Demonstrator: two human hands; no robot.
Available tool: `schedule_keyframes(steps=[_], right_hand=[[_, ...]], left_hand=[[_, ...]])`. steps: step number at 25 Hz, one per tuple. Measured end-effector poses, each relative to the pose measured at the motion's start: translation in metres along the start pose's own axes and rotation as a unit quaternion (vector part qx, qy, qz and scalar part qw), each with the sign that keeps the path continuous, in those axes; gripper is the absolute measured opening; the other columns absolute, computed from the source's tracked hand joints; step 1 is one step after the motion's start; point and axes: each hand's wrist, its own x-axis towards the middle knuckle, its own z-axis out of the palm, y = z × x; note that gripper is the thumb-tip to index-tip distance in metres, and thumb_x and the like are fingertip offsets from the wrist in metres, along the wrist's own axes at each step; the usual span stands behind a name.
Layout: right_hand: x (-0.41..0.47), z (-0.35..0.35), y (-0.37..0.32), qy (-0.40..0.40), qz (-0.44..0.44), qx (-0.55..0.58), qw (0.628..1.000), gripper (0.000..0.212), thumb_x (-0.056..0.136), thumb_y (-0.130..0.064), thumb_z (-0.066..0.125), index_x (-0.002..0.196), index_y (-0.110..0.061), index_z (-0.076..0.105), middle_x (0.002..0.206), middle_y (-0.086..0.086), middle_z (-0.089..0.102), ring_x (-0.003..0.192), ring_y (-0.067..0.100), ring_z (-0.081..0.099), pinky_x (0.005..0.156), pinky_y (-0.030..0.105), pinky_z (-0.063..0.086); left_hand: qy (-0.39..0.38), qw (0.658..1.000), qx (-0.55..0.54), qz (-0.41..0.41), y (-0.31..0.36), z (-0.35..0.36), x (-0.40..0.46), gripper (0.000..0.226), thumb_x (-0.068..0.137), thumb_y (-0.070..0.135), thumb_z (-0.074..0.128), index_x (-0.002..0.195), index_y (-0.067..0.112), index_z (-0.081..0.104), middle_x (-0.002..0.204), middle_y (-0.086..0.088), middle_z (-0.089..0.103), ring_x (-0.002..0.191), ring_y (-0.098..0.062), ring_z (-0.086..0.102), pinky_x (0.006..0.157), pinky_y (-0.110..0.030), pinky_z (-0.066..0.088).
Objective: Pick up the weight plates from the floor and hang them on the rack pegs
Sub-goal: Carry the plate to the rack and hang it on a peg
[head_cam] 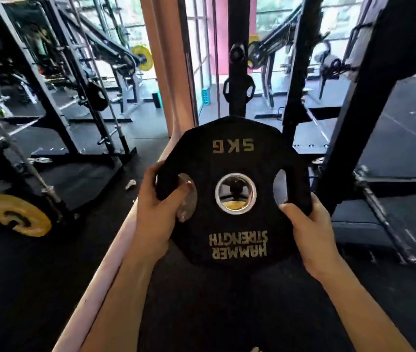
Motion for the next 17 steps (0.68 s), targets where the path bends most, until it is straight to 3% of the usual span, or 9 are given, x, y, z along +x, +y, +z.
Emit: schedule_keyframes(steps=[3, 7, 9, 12, 17], right_hand=[[0.057, 0.003, -0.012, 0.028, -0.031, -0.008, 0.999, 0.013, 0.089, -0.007, 0.06, 0.101, -0.009, 0.059, 0.087, 0.01, 0.069, 0.081, 0.025, 0.068, 0.072, 0.044, 0.056], [0.127, 0.011, -0.044, 0.011, -0.073, 0.009, 0.997, 0.013, 0.089, -0.003, 0.059, 0.1, -0.009, 0.058, 0.083, 0.01, 0.07, 0.076, 0.022, 0.07, 0.06, 0.033, 0.057], [0.157, 0.017, -0.059, 0.009, -0.096, 0.004, 0.995, 0.012, 0.089, -0.003, 0.059, 0.101, -0.005, 0.057, 0.085, 0.016, 0.07, 0.077, 0.028, 0.071, 0.06, 0.036, 0.059], [0.202, 0.029, -0.084, 0.014, -0.126, -0.019, 0.992, 0.011, 0.09, -0.009, 0.06, 0.1, -0.008, 0.056, 0.095, 0.022, 0.07, 0.089, 0.036, 0.069, 0.077, 0.049, 0.057], [0.263, 0.051, -0.125, 0.015, -0.159, -0.025, 0.987, 0.01, 0.091, -0.011, 0.059, 0.099, -0.015, 0.056, 0.093, 0.013, 0.071, 0.083, 0.027, 0.069, 0.075, 0.05, 0.058]], left_hand=[[-0.016, 1.0, -0.018, 0.012, -0.005, 0.03, 0.059, 0.035, 0.089, -0.004, 0.061, 0.116, 0.016, 0.053, 0.046, 0.004, 0.049, 0.035, -0.009, 0.037, 0.044, -0.023, 0.034], [-0.023, 0.998, -0.047, 0.041, -0.005, 0.06, 0.133, 0.042, 0.076, 0.009, 0.069, 0.115, 0.018, 0.056, 0.065, 0.004, 0.061, 0.041, -0.006, 0.045, 0.052, -0.026, 0.037], [-0.027, 0.996, -0.054, 0.059, 0.002, 0.072, 0.169, 0.043, 0.073, 0.015, 0.07, 0.114, 0.023, 0.058, 0.076, 0.004, 0.063, 0.048, -0.006, 0.048, 0.055, -0.029, 0.037], [-0.03, 0.995, -0.033, 0.087, 0.011, 0.087, 0.227, 0.032, 0.074, 0.019, 0.072, 0.101, 0.032, 0.06, 0.066, 0.004, 0.056, 0.049, -0.01, 0.045, 0.054, -0.03, 0.035], [-0.054, 0.989, -0.078, 0.112, 0.029, 0.117, 0.297, 0.032, 0.086, -0.002, 0.063, 0.107, 0.02, 0.054, 0.052, 0.001, 0.046, 0.038, -0.012, 0.035, 0.041, -0.022, 0.032]])
